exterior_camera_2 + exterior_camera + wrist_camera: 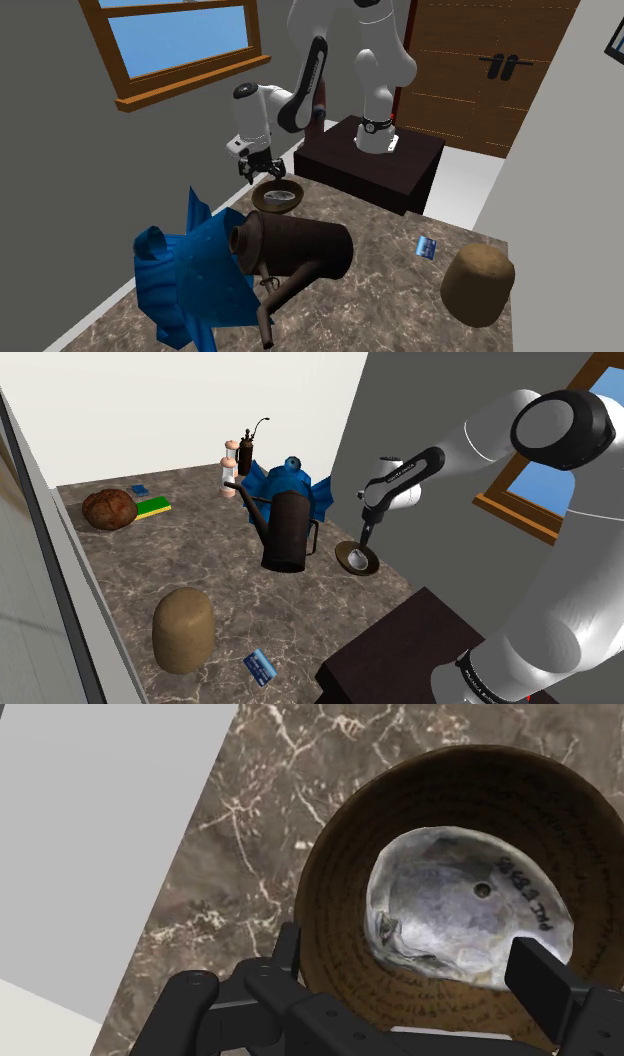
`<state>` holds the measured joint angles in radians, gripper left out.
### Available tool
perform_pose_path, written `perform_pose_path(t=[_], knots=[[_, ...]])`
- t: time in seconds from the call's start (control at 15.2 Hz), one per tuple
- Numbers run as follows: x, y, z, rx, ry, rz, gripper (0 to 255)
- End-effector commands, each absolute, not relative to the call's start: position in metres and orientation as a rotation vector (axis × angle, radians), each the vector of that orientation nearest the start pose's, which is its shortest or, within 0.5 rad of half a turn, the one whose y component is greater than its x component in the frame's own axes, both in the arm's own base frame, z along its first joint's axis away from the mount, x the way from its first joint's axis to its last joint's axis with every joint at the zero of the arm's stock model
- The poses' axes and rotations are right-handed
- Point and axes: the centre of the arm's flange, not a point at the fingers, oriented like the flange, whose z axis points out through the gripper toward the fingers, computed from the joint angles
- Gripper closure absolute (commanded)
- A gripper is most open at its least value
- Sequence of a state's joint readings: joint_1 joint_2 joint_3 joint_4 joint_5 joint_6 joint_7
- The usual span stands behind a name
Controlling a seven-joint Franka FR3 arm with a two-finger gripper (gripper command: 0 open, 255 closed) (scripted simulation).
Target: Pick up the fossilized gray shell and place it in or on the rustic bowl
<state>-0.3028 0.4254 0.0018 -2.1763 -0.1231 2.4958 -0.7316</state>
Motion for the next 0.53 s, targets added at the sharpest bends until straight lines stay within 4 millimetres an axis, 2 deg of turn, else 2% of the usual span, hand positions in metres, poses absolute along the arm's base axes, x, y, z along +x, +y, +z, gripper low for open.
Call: perform_pose_path(t=[0.0, 0.13, 0.46], knots=[[0.528, -0.162, 0.204, -3.031, -0.827, 0.197, 0], [0.531, -0.161, 0.228, -3.031, -0.827, 0.197, 0], [0.531, -0.161, 0.228, -3.031, -0.827, 0.197, 0]])
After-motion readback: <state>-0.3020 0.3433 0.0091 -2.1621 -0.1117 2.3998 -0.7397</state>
